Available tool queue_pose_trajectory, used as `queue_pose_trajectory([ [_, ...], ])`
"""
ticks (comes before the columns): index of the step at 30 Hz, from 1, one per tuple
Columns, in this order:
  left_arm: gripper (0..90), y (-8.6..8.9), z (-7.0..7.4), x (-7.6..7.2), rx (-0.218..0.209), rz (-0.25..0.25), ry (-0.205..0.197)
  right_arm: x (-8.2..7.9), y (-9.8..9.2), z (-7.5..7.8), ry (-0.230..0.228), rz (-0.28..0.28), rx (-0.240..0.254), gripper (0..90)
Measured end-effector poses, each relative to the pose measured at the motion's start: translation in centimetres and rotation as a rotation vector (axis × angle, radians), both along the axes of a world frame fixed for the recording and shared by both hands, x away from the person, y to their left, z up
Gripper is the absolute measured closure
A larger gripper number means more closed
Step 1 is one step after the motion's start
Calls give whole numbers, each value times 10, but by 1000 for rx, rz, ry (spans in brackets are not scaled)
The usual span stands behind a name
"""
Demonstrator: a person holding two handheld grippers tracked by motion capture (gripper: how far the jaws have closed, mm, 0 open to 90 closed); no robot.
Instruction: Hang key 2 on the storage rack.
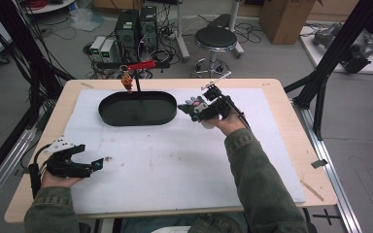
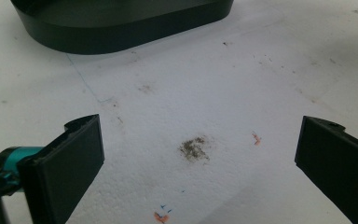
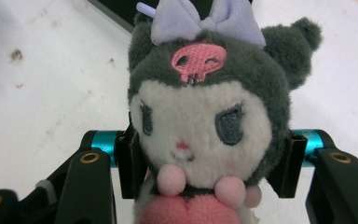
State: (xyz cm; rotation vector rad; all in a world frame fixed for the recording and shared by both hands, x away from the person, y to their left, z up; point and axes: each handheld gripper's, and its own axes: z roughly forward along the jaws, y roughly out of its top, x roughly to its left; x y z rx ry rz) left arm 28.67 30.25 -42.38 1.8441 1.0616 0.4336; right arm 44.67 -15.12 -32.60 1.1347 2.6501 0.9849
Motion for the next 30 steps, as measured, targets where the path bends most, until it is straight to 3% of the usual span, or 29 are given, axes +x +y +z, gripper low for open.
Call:
queue_pose_trajectory([
  [30, 17, 1, -1, 2, -19, -4, -6, 31, 40, 35, -20, 42, -32, 418],
])
